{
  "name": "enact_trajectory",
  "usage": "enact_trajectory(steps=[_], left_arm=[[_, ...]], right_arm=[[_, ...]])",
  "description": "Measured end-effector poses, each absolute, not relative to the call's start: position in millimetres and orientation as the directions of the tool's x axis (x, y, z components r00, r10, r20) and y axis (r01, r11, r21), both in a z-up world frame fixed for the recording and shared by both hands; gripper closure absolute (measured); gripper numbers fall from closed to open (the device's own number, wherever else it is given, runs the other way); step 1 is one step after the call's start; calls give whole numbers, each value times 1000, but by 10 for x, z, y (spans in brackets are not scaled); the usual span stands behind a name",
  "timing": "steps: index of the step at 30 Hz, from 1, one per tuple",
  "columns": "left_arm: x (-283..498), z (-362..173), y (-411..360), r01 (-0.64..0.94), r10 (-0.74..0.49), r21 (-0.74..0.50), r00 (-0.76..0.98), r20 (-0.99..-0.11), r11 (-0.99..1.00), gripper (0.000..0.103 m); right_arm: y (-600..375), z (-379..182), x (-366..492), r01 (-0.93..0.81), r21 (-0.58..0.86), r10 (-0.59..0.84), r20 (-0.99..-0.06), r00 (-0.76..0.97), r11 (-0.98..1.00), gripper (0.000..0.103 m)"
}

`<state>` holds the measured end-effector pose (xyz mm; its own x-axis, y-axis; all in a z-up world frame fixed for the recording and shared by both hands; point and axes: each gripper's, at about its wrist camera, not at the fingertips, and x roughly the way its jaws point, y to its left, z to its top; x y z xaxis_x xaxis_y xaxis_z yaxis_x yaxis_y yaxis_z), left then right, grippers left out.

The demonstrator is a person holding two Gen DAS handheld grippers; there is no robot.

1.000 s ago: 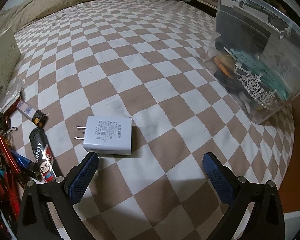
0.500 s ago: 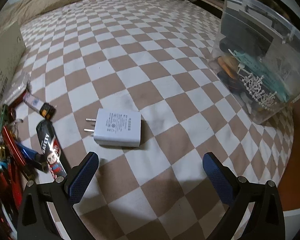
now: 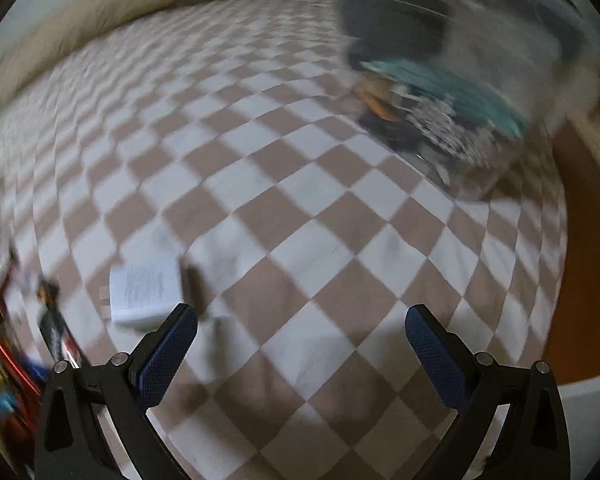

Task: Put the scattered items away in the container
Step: 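Reach the right gripper down to the white USB charger, then close the right gripper on the white USB charger and lift it while the left gripper grasps the black cube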

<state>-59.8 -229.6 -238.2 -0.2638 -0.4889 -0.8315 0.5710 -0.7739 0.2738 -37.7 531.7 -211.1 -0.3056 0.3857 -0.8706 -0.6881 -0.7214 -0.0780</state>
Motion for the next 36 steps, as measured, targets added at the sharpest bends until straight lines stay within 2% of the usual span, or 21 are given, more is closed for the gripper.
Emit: enact_trajectory(steps=[5, 12, 22, 26, 28, 29, 30, 36], left_arm=[[-559, -2355, -2259, 564, -486, 266, -284, -827, -782, 0], [-531, -2264, -2124, 522, -428, 206, -351, -833, -828, 0], [-646, -2255, -1927, 433, -298, 102, -414, -860, -896, 0], [-703, -2299, -1940, 430, -272, 79, -407, -872, -899, 0], [-714, -2323, -1958, 431, -253, 59, -408, -877, -900, 0], [-719, -2333, -1969, 433, -244, 49, -408, -880, -900, 0], [-726, -2340, -1981, 437, -235, 38, -406, -883, -899, 0], [-749, -2330, -2027, 448, -104, -116, -437, -893, -886, 0]], right_arm=[[5345, -1968, -273, -679, 107, 298, -842, -451, -726, 0], [5021, -2089, -586, -535, 196, 106, -871, -481, -822, 0], [4894, -2276, -891, -491, 164, 82, -894, -441, -855, 0], [4836, -2315, -951, -481, 134, 93, -903, -419, -867, 20], [4792, -2337, -956, -461, 125, 89, -906, -414, -878, 23], [4767, -2340, -960, -449, 116, 92, -905, -414, -886, 27], [4751, -2333, -953, -441, 111, 94, -904, -418, -891, 39], [4787, -2258, -920, -431, 234, 11, -869, -495, -871, 40]])
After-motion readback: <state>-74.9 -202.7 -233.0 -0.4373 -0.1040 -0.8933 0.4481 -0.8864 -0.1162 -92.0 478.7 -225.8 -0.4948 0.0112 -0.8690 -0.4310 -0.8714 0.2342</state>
